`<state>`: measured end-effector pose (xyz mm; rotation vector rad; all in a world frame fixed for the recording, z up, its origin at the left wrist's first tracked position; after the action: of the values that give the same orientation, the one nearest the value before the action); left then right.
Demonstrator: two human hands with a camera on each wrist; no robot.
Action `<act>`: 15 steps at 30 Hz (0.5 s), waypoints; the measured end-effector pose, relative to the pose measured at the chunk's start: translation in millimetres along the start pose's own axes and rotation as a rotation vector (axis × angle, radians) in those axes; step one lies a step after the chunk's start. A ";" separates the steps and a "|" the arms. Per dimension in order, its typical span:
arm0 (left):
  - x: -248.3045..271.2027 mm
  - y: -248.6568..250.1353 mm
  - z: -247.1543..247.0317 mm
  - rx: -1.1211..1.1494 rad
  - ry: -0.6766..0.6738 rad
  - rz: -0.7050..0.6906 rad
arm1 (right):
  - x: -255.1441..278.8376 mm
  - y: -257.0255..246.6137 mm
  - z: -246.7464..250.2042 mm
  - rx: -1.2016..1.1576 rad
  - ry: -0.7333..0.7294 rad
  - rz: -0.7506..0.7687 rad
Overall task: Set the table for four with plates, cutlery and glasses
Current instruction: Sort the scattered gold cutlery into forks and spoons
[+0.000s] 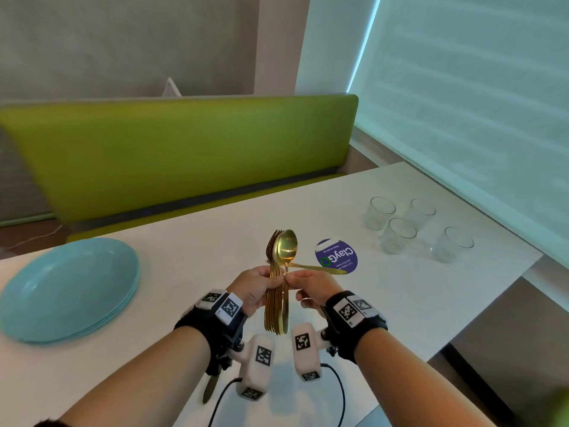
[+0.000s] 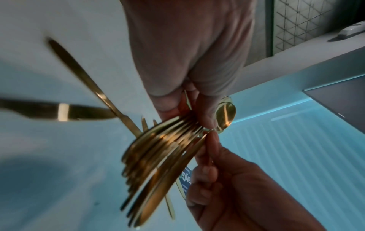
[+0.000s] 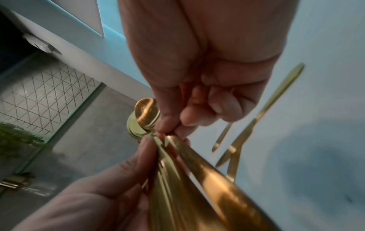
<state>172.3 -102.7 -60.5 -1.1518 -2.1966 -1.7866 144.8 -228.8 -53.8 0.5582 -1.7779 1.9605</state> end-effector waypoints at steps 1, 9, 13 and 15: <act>14.3 -4.0 8.9 -0.006 0.005 -0.002 | 9.1 3.0 -14.8 -0.020 -0.004 0.008; 110.5 -30.3 70.0 -0.002 0.026 -0.007 | 59.7 19.1 -114.2 0.068 -0.094 0.005; 147.1 -38.5 89.5 0.003 0.019 -0.018 | 80.3 21.5 -150.5 0.079 -0.137 0.008; 159.6 -43.6 98.3 -0.006 0.013 -0.013 | 86.4 21.8 -164.9 0.089 -0.137 0.009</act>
<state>70.0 59.7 -46.7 -1.1262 -2.1984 -1.8013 60.0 -62.3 -38.8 0.7314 -1.7826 2.0599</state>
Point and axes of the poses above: each hand's wrist, its own x-axis away from the middle knuckle, its own z-axis out of the back of the hand, y = z × x, the point moved 7 cm from there along -x, towards the middle knuckle, and after that the axes turned 6 degrees about -y, right-handed, at the moved point
